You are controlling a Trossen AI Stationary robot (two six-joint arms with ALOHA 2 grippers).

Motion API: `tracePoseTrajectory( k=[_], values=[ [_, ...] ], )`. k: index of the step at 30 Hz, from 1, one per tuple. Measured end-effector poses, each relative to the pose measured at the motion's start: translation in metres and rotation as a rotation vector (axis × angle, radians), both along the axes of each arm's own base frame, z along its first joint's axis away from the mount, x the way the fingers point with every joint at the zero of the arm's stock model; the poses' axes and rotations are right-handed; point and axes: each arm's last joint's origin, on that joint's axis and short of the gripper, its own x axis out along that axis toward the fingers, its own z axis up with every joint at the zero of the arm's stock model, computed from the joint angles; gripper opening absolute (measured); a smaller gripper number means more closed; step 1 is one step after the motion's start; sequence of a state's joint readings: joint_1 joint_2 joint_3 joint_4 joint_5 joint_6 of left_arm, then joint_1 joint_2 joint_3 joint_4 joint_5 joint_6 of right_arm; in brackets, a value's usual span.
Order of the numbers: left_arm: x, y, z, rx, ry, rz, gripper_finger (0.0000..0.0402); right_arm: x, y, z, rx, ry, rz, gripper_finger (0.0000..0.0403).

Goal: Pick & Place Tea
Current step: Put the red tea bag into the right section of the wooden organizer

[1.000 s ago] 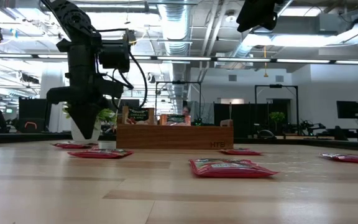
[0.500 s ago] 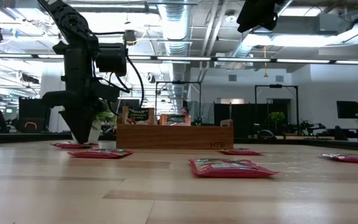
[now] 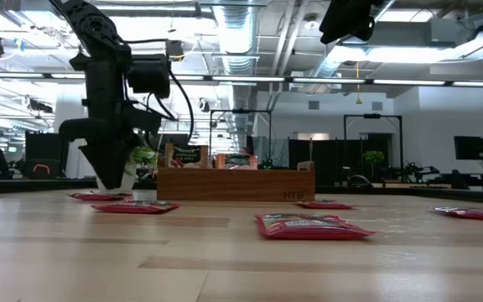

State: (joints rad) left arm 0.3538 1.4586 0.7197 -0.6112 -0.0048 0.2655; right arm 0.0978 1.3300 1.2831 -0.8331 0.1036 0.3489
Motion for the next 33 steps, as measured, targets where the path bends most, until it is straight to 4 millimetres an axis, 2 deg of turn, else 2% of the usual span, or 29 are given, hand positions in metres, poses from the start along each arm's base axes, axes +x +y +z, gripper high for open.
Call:
tracePoseTrajectory(
  k=[5,8,16,20,26,33],
  values=[
    [-0.002,-0.003,0.012,-0.042,-0.076,0.011,0.0129,0.0,0.0,0.0,-0.001,0.0,-0.002,0.0107],
    [-0.003,-0.006,0.012,-0.11,-0.08,-0.005,0.0129,0.0,-0.001,0.0,-0.003,0.0,-0.002,0.0107],
    [0.005,-0.004,-0.016,-0.156,0.028,-0.005,0.0127,0.0,-0.004,0.0,-0.004,0.0,-0.013,0.0107],
    [0.007,-0.003,-0.023,-0.169,0.062,0.0,0.0107,0.0,-0.004,0.0,-0.003,-0.001,-0.014,0.0107],
    [0.005,-0.004,-0.018,-0.168,0.034,0.021,0.0059,0.0,-0.004,0.0,-0.001,-0.002,-0.017,0.0107],
    [-0.004,-0.008,-0.006,-0.179,0.035,0.059,0.0055,0.0,-0.004,0.0,-0.001,-0.001,-0.016,0.0107]
  ],
)
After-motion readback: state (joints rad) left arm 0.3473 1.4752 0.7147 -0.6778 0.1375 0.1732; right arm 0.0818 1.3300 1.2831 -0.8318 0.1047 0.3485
